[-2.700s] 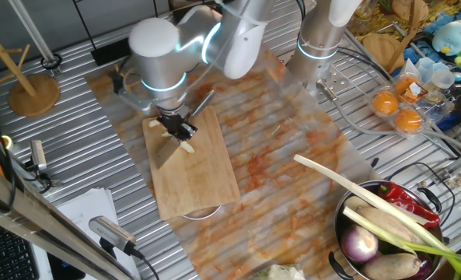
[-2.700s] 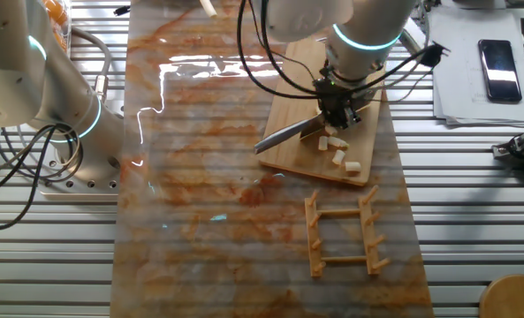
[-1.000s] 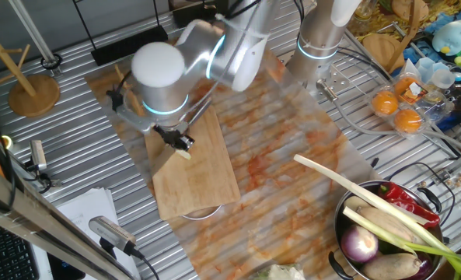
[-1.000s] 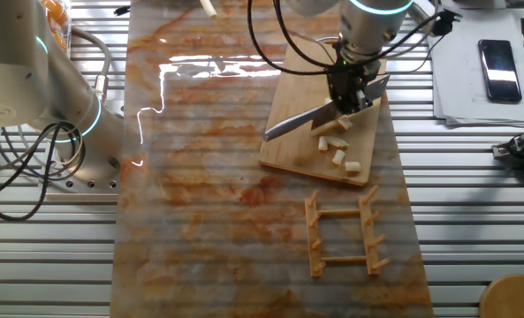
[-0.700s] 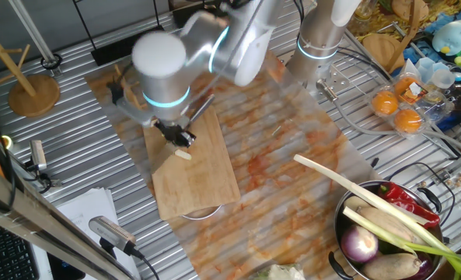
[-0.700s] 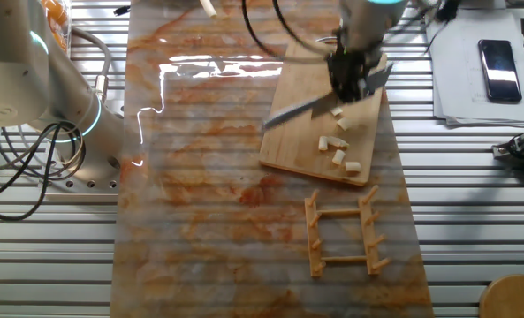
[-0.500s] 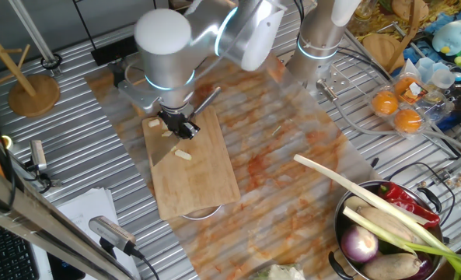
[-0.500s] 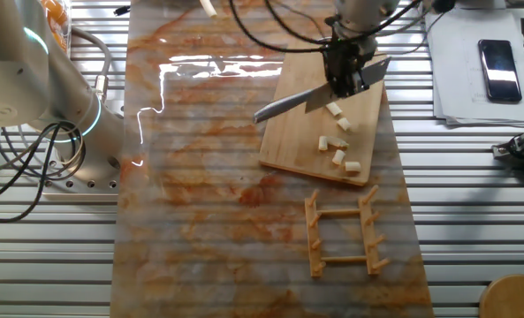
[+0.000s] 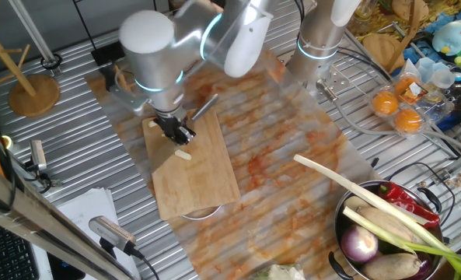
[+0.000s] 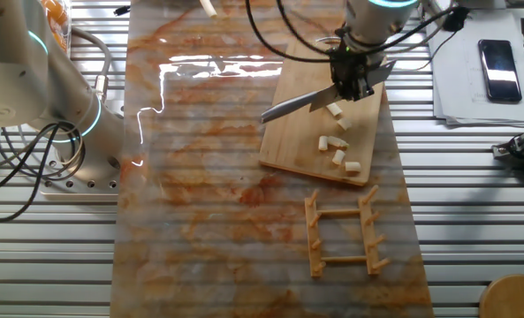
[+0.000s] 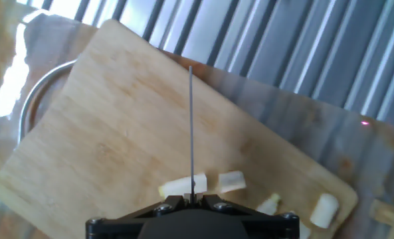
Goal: Chop the scallions
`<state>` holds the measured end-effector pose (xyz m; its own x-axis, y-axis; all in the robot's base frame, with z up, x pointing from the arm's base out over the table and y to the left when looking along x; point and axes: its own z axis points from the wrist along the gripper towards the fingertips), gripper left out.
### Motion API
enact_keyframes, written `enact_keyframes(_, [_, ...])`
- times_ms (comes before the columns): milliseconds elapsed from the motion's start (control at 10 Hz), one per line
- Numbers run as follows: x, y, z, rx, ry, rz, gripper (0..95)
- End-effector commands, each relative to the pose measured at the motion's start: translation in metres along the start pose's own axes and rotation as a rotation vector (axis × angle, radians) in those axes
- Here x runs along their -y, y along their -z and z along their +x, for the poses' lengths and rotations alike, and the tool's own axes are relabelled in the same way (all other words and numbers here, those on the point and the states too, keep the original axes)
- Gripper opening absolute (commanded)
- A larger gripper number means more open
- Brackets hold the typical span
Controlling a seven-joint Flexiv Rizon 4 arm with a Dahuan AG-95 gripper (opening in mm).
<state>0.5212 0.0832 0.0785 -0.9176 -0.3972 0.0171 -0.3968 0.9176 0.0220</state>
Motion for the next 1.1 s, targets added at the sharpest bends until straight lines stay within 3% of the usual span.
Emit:
enact_keyframes(100, [-0.004,0.0,-0.002,-0.013,0.012,-0.007,0.0])
enact_keyframes(700, [-0.006,-0.013,-0.009,-0.032,0.05,-0.015,0.0])
enact_keyframes(1100, [-0.008,-0.014,-0.009,-0.038,0.058,-0.015,0.0])
